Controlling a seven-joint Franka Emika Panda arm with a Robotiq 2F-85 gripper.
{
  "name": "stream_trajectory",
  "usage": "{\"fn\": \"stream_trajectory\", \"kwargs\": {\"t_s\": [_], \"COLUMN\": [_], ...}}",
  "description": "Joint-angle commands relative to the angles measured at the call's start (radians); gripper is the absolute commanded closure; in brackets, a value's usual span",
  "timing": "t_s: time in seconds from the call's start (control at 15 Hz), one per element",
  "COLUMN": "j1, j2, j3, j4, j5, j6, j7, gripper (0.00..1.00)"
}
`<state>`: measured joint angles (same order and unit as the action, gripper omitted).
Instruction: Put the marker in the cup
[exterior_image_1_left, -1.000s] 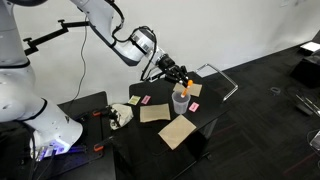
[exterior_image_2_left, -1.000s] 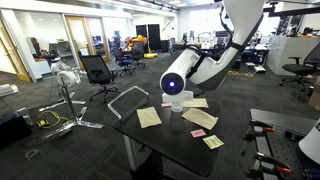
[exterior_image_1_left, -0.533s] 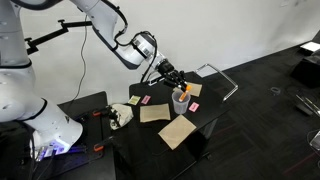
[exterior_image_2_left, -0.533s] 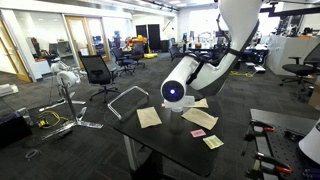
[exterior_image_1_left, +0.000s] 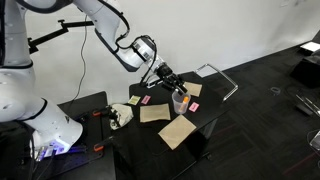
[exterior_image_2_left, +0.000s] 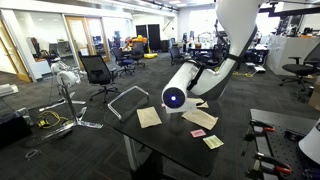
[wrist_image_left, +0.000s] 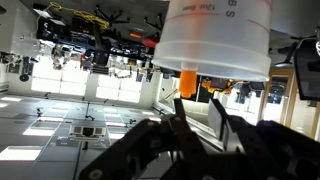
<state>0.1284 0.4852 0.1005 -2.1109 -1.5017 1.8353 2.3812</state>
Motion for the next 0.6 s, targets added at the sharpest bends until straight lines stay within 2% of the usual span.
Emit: {"fn": "stream_trajectory", "kwargs": {"t_s": [0.0, 0.33, 0.53], "j1": [-0.001, -0.003, -0.004], "j2": [-0.018, -0.097, -0.165], "j3": [0.009, 0.014, 0.017], "j4": [0.0, -0.039, -0.062], "j5": [0.019, 0.035, 0.06], "j6": [-0.027, -0.028, -0.028], "j7": [0.0, -0.021, -0.052], "gripper": [0.36, 0.01, 0.0]}}
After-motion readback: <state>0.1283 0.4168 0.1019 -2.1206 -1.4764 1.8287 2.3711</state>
